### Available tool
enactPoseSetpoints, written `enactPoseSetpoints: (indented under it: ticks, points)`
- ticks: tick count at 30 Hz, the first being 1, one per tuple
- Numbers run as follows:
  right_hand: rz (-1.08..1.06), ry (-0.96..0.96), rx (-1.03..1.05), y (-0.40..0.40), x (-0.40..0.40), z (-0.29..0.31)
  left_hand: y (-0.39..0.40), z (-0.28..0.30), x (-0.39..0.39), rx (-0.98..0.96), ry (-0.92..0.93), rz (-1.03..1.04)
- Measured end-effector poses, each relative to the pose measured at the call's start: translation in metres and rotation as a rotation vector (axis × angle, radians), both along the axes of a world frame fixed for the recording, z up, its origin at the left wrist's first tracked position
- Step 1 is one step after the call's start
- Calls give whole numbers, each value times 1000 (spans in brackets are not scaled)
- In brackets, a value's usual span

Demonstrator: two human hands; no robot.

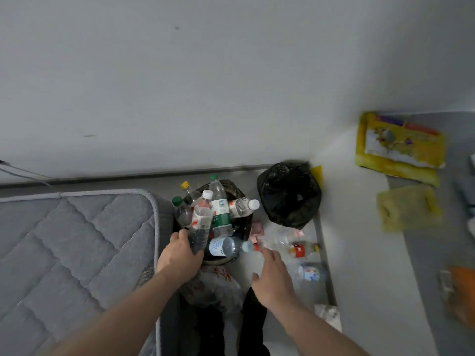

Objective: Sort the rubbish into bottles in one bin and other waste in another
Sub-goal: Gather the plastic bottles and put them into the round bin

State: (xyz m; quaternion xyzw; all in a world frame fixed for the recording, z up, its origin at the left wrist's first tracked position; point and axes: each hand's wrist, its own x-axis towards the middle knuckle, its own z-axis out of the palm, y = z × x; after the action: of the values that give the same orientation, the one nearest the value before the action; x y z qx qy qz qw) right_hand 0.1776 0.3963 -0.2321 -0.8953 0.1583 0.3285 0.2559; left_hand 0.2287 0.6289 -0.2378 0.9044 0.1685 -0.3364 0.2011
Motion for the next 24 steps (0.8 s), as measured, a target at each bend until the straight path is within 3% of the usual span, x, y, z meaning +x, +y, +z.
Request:
enactPoseSetpoints:
  ticks: [13,18,24]
  points:
    - [-141,76,-24,-110,-158,46,-83,48,-121,13,-43,-254]
    - [-119,58,-39,-175,-208,47,-141,53,-182,54,-36,-200]
    - [-110,74,-33,-247,-281,80,-223,82,-272,30,106,-110]
